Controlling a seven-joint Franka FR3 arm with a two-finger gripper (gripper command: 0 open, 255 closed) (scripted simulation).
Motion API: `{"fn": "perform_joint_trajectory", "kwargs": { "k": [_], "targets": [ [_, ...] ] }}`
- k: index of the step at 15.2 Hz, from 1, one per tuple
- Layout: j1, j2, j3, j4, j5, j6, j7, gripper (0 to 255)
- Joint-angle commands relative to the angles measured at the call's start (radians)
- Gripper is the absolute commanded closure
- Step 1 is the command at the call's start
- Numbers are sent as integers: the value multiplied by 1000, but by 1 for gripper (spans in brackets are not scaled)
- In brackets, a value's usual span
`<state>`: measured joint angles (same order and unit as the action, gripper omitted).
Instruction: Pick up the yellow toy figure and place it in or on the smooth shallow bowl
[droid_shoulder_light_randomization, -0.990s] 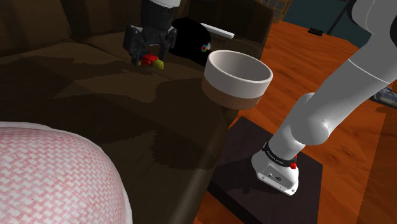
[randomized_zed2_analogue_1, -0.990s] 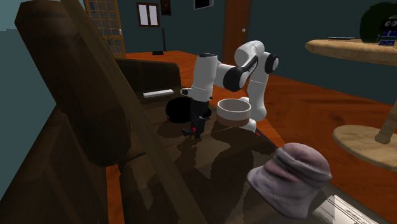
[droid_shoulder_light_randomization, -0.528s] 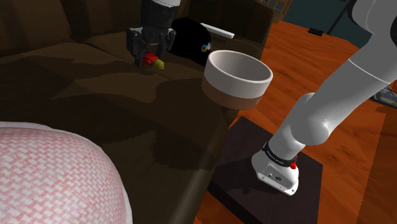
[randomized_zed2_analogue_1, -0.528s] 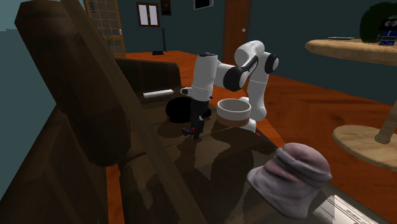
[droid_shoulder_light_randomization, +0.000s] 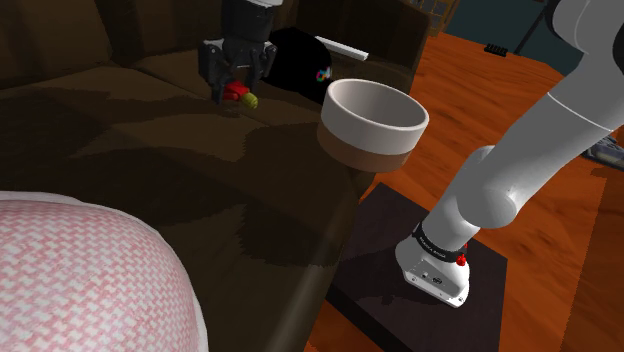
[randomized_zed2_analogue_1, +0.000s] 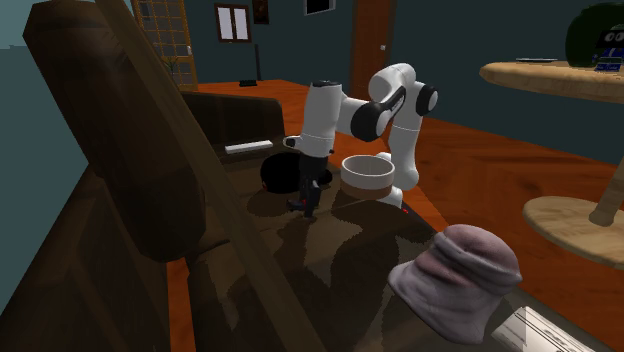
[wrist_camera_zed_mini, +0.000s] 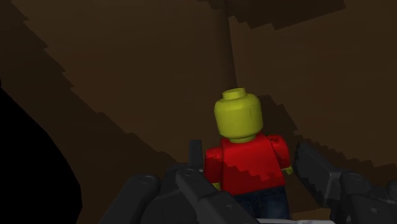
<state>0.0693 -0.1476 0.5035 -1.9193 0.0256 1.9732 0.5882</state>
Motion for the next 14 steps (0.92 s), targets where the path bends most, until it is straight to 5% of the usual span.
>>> {"fn": "perform_joint_trajectory", "kwargs": {
  "k": [1, 14],
  "targets": [
    [0, -1, -1, 23, 1, -24, -1, 255],
    [-4, 25, 0, 223, -13, -202, 3, 255]
  ]
}}
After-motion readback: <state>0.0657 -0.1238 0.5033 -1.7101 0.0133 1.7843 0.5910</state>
